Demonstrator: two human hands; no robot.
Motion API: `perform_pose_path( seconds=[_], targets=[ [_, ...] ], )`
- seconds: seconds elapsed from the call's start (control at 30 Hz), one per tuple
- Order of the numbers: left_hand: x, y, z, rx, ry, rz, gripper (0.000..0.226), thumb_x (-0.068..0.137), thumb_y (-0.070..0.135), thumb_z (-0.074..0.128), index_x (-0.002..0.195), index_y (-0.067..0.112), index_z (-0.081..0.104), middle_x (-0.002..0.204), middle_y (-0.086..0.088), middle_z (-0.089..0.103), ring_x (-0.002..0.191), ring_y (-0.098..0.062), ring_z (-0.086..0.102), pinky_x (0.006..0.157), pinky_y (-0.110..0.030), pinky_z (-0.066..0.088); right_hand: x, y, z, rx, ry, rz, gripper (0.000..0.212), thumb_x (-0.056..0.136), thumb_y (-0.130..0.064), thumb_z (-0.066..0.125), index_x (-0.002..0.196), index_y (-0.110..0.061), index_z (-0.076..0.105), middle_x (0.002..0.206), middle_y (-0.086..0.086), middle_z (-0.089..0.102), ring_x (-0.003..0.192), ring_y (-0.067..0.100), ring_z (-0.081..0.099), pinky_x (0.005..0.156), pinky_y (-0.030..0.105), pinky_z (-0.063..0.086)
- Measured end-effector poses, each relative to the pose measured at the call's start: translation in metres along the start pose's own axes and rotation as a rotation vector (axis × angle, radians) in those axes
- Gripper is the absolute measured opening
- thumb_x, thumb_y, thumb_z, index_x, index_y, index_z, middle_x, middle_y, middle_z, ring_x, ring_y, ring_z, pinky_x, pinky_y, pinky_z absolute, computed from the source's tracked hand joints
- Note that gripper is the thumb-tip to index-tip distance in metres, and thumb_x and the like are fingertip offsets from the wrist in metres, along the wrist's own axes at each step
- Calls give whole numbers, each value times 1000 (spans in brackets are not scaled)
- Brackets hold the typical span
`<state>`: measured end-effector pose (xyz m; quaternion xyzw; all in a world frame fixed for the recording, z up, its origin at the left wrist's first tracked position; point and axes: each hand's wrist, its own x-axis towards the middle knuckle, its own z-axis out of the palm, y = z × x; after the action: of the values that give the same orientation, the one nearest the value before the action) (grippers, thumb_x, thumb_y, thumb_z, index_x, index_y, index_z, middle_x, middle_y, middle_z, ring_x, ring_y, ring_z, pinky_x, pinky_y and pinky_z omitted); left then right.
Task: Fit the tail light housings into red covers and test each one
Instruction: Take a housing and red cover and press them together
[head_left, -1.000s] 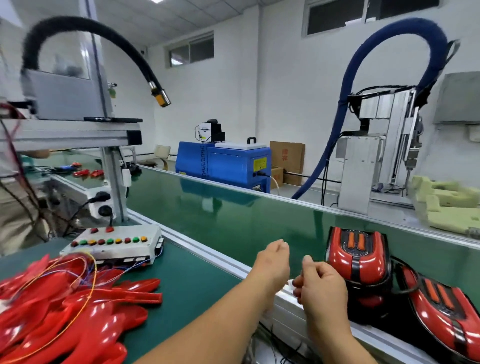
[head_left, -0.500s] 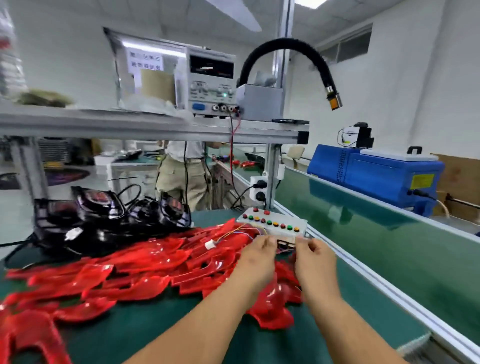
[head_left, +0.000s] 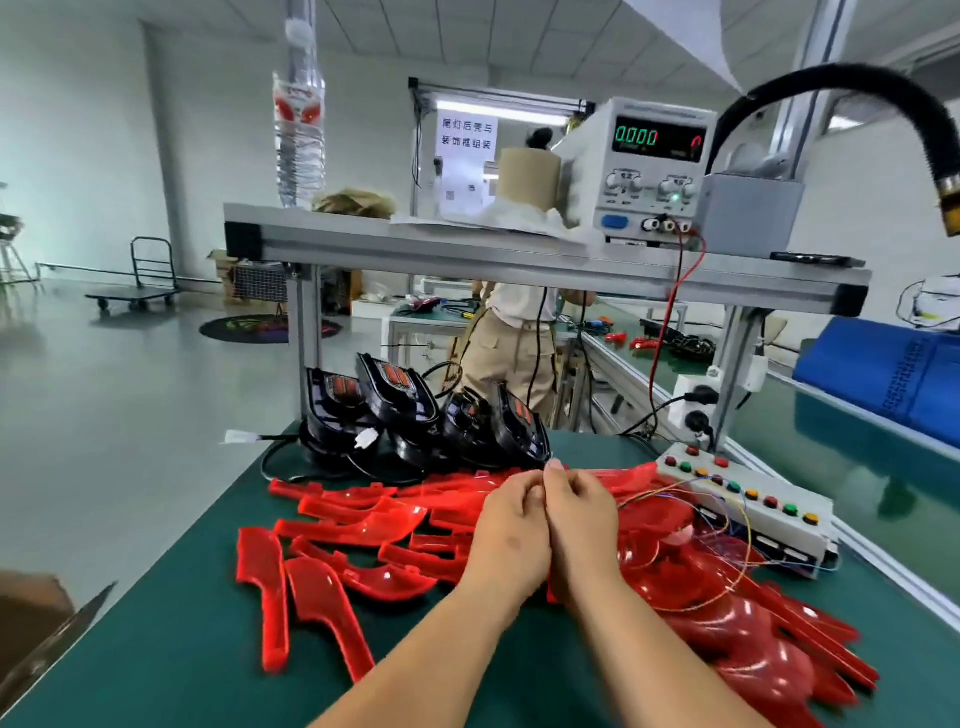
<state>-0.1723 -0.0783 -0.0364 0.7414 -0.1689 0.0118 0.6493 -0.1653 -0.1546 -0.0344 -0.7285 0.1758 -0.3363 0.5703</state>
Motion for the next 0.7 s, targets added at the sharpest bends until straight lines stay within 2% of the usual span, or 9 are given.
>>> perform_pose_path(
  seconds=[0.1,0.17,0.27,0.37,0.47,0.53,0.6,0.7],
  targets=[
    [10,-15,-14,167,22,2,34,102,12,41,132,19,55,129,-1,57,121,-14,53,106,-29,41,-10,15,15,13,-15,-22,41,97,-20,56,58,-8,52,59,6,57,58,14,49,56,26,37],
    [17,-23,-23,258,35,5,40,101,12,40,139,20,48,134,0,51,125,-12,47,109,-23,35,-14,28,19,10,-25,-59,42,97,-19,57,56,-12,48,52,-2,49,52,9,41,54,30,34],
    [35,-27,-41,371,88,26,41,99,14,43,139,23,48,129,1,53,117,-10,49,100,-19,36,-13,42,22,-104,-91,-134,38,96,-23,58,60,-14,51,51,-3,50,51,11,42,54,30,34],
    [62,-22,-67,427,203,27,39,97,14,47,135,18,53,119,-4,62,105,-19,60,96,-32,47,-14,47,23,-231,-149,-213,36,94,-26,60,61,-16,50,49,-5,48,47,6,41,51,22,32],
    [102,-17,-97,477,367,10,37,96,14,48,132,12,55,113,-8,66,88,-21,63,78,-30,49,-17,49,24,-285,-221,-243,39,93,-30,60,61,-18,43,45,-6,42,46,6,42,49,24,31],
    [127,-17,-115,490,441,-61,39,97,18,50,135,10,50,123,-11,60,91,-21,61,74,-29,46,-19,50,24,-341,-289,-222,35,93,-37,57,66,-19,45,49,-6,44,46,6,40,49,22,32],
    [147,-18,-125,521,485,-155,44,97,24,52,135,3,46,130,-17,53,105,-29,58,83,-37,49,-19,50,25,-377,-309,-209,34,94,-40,55,69,-19,46,53,-4,45,49,6,40,53,25,35],
    [167,-26,-129,619,463,-267,53,96,35,53,133,-1,44,132,-21,49,116,-38,53,92,-45,47,-20,46,26,-395,-281,-207,34,94,-41,54,70,-18,44,55,-3,46,51,7,42,53,21,33]
  ],
)
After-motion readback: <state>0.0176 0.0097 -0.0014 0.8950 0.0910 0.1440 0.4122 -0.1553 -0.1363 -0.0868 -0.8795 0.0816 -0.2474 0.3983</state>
